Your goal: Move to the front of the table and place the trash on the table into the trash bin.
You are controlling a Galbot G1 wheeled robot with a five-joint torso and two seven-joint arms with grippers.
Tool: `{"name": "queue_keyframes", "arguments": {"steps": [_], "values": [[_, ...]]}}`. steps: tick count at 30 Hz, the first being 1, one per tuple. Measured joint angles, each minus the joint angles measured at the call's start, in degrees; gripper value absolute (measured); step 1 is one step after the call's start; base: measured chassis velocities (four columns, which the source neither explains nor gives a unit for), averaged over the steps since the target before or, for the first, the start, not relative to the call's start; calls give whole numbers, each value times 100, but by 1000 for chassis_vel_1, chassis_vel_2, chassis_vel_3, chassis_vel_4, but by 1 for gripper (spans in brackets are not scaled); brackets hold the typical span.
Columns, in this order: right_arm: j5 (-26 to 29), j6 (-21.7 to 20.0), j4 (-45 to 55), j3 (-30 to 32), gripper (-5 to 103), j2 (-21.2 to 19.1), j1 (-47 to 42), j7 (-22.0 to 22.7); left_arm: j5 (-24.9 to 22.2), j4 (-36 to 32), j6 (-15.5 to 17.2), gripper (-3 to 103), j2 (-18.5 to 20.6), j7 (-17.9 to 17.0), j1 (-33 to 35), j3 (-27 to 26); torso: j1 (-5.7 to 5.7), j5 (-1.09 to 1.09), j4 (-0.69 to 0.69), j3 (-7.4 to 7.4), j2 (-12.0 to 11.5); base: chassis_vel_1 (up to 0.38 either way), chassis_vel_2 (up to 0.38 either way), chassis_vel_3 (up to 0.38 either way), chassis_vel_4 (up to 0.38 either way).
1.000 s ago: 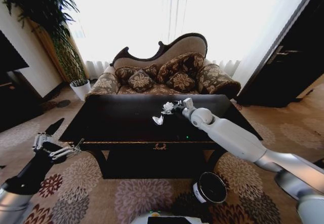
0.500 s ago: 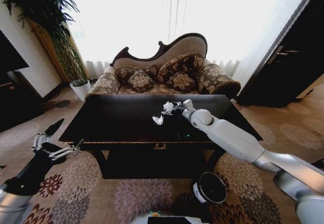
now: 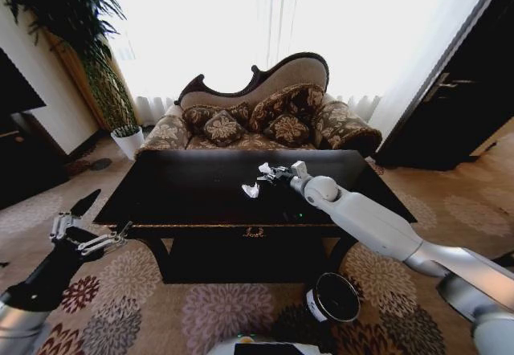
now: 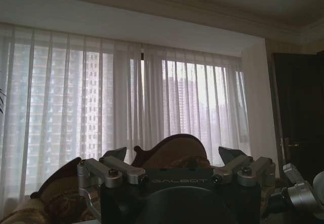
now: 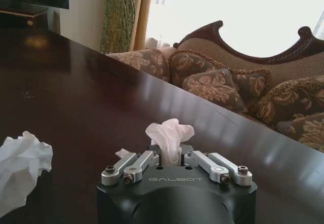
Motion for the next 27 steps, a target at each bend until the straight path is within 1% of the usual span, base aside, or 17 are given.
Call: {"name": "queue_keyframes", "arguments": {"steps": [3, 4, 5, 8, 10, 13, 14, 17, 19, 20, 22, 24, 25, 26, 27], "values": [[21, 269, -40, 3, 4, -16, 1, -218, -3, 0, -1, 100, -2, 0, 5, 4, 0, 0, 0, 0, 0, 0, 0, 0, 0], [21, 269, -40, 3, 4, -16, 1, -218, -3, 0, -1, 100, -2, 0, 5, 4, 0, 0, 0, 0, 0, 0, 0, 0, 0], [92, 403, -40, 5, 2, -28, 1, -319, -5, 0, -1, 100, -2, 0, 5, 5, 0, 0, 0, 0, 0, 0, 0, 0, 0], [349, 759, -18, 18, 1, -62, -3, -604, -1, 0, -1, 100, -14, -1, -6, 44, 0, 0, 0, 0, 0, 0, 0, 0, 0], [431, 814, 3, 22, 1, -69, -2, -639, 6, 0, -1, 100, -20, -1, -11, 58, 0, 0, 0, 0, 0, 0, 0, 0, 0], [831, 966, 117, 77, 1, -94, -6, -731, 20, 0, -1, 100, -30, -1, -21, 86, 0, 0, 1, 0, 0, 0, 0, 0, 0], [831, 966, 117, 77, 1, -94, -6, -731, 20, 0, -1, 100, -30, -1, -21, 86, 0, 0, 1, 0, 0, 0, 0, 0, 0], [1219, 1106, 293, 189, 1, -154, -104, -872, 14, 0, -13, 100, -28, -1, -27, 86, 0, 0, 0, 0, 0, 0, 0, 0, 0], [1504, 1259, 477, 332, 1, -221, -293, -991, 8, 0, -25, 100, -25, -2, -41, 87, 0, -1, 1, 0, 0, 0, 0, 0, 0], [1504, 1259, 477, 332, 1, -221, -293, -991, 8, 0, -25, 100, -25, -2, -41, 87, 0, -1, 1, 0, 0, 0, 0, 0, 0], [1780, 1379, 623, 493, 1, -278, -544, -1098, 6, 0, -31, 100, -24, -2, -60, 116, 0, 0, 1, 0, 0, 0, 0, 0, 0], [2000, 1481, 712, 767, 1, -319, -892, -1337, 5, 0, -35, 100, -27, -2, -82, 153, 0, 1, 0, 0, 0, 0, 0, 0, 0], [2059, 1528, 740, 874, 1, -338, -1041, -1460, 5, 0, -36, 100, -27, -3, -88, 167, 0, 0, 1, 0, 0, 0, 0, 0, 0], [2059, 1528, 740, 874, 1, -338, -1041, -1460, 5, 0, -36, 100, -27, -3, -88, 167, 0, 0, 1, 0, 0, 0, 0, 0, 0], [2137, 1589, 784, 1030, 1, -368, -1248, -1613, 5, 0, -36, 100, -25, -2, -93, 176, 0, 1, 0, 0, 0, 0, 0, 0, 0]]}}
